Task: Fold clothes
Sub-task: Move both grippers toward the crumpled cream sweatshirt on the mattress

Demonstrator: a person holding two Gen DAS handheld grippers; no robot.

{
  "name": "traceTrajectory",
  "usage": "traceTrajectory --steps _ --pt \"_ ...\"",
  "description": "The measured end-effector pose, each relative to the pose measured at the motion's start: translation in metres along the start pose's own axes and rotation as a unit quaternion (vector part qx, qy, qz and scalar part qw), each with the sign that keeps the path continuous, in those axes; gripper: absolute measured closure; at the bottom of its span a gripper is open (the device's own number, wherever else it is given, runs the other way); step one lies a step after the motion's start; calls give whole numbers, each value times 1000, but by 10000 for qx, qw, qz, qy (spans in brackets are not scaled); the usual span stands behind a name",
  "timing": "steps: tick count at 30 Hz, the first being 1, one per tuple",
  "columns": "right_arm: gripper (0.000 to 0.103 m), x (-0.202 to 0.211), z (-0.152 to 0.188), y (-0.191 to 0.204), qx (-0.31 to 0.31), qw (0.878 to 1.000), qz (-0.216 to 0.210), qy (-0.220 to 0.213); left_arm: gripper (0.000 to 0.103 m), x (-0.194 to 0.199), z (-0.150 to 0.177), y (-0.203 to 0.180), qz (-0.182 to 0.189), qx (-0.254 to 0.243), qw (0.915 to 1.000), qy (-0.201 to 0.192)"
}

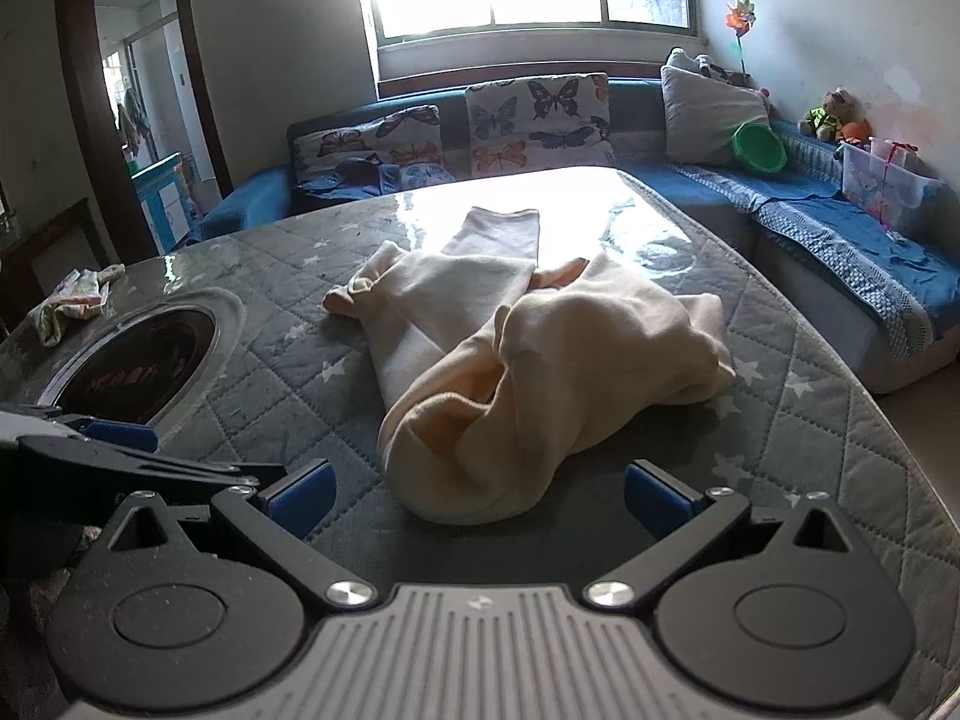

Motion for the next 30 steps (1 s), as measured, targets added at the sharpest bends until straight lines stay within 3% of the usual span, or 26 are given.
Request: traceTrajectory --steps 30 --pt "0 17 29 -7 -101 9997 134 195 0 7 29 -18 129 -246 9994 219"
Point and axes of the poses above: each gripper's, at about its wrist camera, not at the fingertips, and x roughly against the way its jaws point, y to its left, z to its underside, the point moved 6 cm from there along -x, roughly the way its jaws point, and after that the axes turned 8 degrees about z, right-handed, at the moved point
